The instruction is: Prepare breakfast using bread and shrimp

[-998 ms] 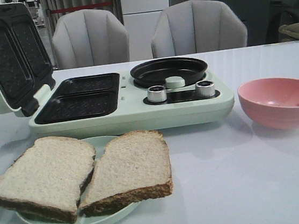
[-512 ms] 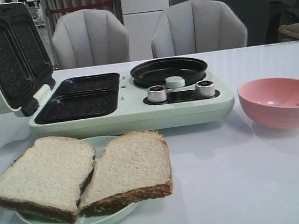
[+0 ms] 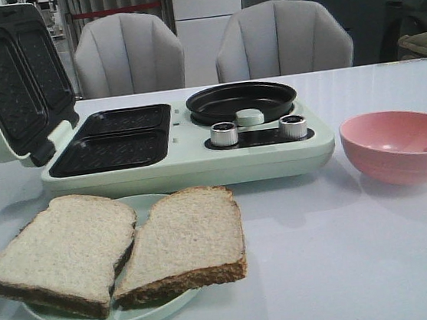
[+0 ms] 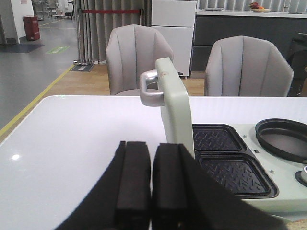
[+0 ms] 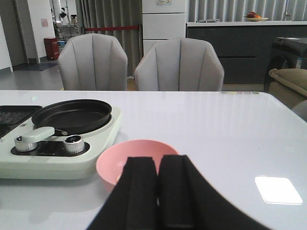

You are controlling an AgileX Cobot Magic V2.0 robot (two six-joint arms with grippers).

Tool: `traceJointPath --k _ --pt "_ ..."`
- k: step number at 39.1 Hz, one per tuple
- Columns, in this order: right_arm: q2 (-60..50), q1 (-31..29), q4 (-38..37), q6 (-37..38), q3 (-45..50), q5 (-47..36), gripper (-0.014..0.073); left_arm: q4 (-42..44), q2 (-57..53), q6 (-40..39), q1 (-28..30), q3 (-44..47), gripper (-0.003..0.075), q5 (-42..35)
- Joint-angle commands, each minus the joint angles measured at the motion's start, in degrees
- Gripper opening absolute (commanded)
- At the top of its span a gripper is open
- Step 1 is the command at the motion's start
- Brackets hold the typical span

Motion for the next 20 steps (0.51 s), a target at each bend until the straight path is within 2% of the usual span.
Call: traceJointPath --k 1,7,10,12,18,20 --pt "-1.1 -0.3 -0.5 -0.3 -0.2 -4.9 0.0143 -0.8 2.0 -0.5 0.1 -2.0 0.0113 -7.5" --pt "-1.1 -0.3 -0.5 -0.3 -0.2 -4.9 0.0143 -1.0 2.0 -0.5 0.1 -2.0 0.0119 -7.8" --pt "-1.1 -0.3 -0.5 -0.3 -0.2 -4.9 0.0143 -0.3 2.0 -0.5 0.1 -2.0 0.0160 -8.0" --pt "-1.1 -0.3 -0.5 -0.3 -0.2 -4.9 0.0143 0.8 2.0 -0.5 0.1 -2.0 0.0221 -8.0" --pt "-1.1 -0.3 -0.5 -0.3 -0.2 -4.9 0.0143 2.0 2.0 -0.5 0.1 -2.0 0.0545 -7.7" --pt "-1.1 -0.3 -0.5 -0.3 -0.2 -4.9 0.0143 2.0 2.0 -0.5 0.1 -2.0 0.0612 -7.3"
